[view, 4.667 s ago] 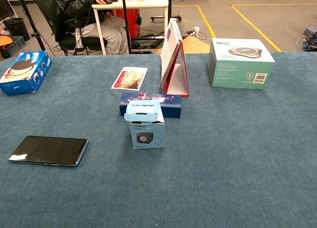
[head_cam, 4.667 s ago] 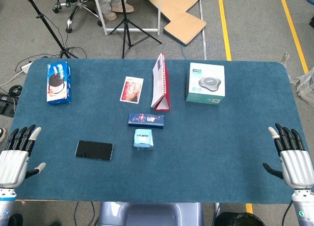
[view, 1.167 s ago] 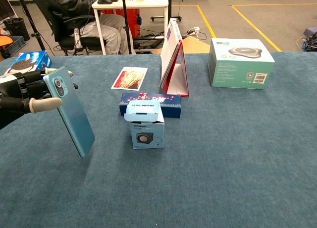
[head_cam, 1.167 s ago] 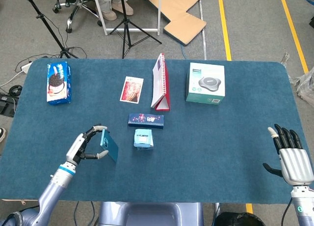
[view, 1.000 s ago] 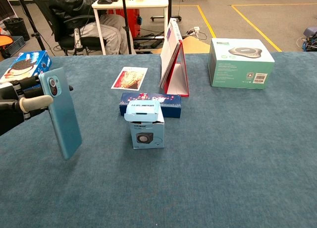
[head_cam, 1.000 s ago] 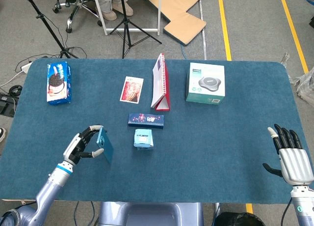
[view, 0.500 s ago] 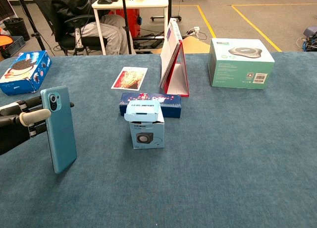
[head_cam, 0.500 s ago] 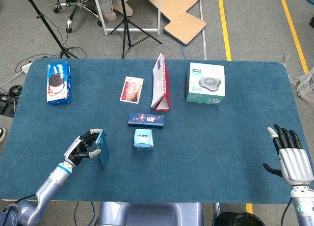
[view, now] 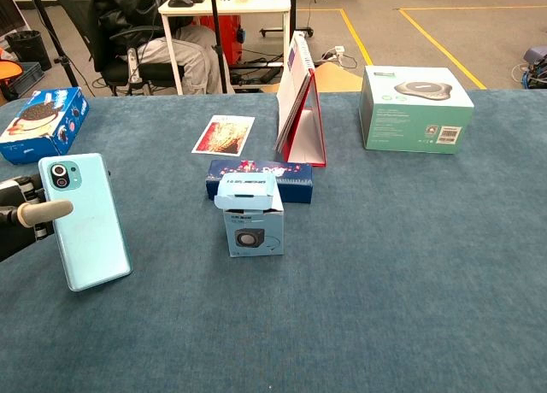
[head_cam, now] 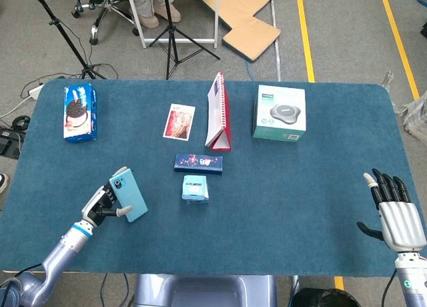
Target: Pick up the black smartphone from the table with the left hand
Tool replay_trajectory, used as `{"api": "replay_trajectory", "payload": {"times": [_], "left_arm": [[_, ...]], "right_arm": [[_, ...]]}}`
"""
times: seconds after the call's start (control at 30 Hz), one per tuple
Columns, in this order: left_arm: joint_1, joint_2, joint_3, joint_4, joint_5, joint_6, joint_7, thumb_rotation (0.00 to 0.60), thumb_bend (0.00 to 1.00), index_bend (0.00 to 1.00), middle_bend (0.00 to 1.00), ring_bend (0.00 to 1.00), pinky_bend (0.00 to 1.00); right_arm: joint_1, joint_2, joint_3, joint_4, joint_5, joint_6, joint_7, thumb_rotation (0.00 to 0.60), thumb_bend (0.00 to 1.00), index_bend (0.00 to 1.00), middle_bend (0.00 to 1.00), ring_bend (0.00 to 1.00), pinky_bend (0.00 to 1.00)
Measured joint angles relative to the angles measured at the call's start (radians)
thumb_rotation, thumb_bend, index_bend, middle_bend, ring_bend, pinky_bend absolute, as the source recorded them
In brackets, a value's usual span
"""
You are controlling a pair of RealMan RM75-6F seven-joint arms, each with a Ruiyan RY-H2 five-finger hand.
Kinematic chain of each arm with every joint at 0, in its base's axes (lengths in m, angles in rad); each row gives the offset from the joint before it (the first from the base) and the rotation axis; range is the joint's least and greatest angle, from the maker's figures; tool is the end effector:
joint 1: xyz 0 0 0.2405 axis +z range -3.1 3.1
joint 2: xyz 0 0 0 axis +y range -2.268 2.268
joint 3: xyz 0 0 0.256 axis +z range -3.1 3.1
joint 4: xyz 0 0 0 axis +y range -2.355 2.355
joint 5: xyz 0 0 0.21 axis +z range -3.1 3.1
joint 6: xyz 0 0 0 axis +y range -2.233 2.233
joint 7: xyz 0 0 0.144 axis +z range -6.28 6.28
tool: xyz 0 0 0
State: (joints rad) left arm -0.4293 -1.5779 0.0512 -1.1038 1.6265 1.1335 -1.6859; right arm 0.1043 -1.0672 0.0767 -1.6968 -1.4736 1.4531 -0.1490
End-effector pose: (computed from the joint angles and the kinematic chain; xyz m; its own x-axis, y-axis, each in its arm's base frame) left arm -0.2872 0.2608 -0.0137 -0.8420 0.4128 0.3474 0.4842 0.2942 0.8240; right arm -0.2969 -0.1912 0.1684 0.4952 -0.0021 0.8687 -0.8687 -0.0104 0.4952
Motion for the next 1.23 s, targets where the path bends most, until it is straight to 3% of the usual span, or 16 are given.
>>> {"api": "replay_trajectory", "payload": {"times": [0.23,0.43,0.63,0.97,1.1,1.23], "left_arm": [[0.018,0.036,-0.008,-0.038,-0.005,0.062,0.13,0.6,0.15,0.0,0.0,0.0,0.0],[0.042,0.097,-0.024,-0.118,-0.007,0.138,0.341,0.6,0.15,0.0,0.0,0.0,0.0],[0.077,0.164,-0.055,-0.231,-0.043,0.202,0.736,0.6,0.1,0.0,0.0,0.0,0.0],[0.177,0.345,-0.067,-0.537,-0.065,0.356,1.525,0.6,0.02,0.0,0.0,0.0,0.0],[0.237,0.394,-0.057,-0.615,-0.056,0.434,1.727,0.6,0.02,0.0,0.0,0.0,0.0],[0.297,0.413,-0.042,-0.648,-0.039,0.499,1.849,0.6,0.02,0.0,0.0,0.0,0.0]], "right_arm": [[-0.001,0.004,-0.001,-0.006,-0.006,0.003,0.006,0.6,0.0,0.05,0.0,0.0,0.0],[-0.003,0.011,-0.002,-0.015,-0.012,0.01,0.02,0.6,0.0,0.05,0.0,0.0,0.0],[-0.008,0.024,-0.003,-0.028,-0.026,0.021,0.043,0.6,0.0,0.05,0.0,0.0,0.0],[-0.01,0.035,-0.006,-0.031,-0.036,0.025,0.072,0.6,0.0,0.05,0.0,0.0,0.0],[-0.011,0.036,-0.004,-0.03,-0.036,0.027,0.074,0.6,0.0,0.05,0.0,0.0,0.0],[-0.011,0.037,-0.002,-0.029,-0.03,0.026,0.077,0.6,0.0,0.05,0.0,0.0,0.0]]}}
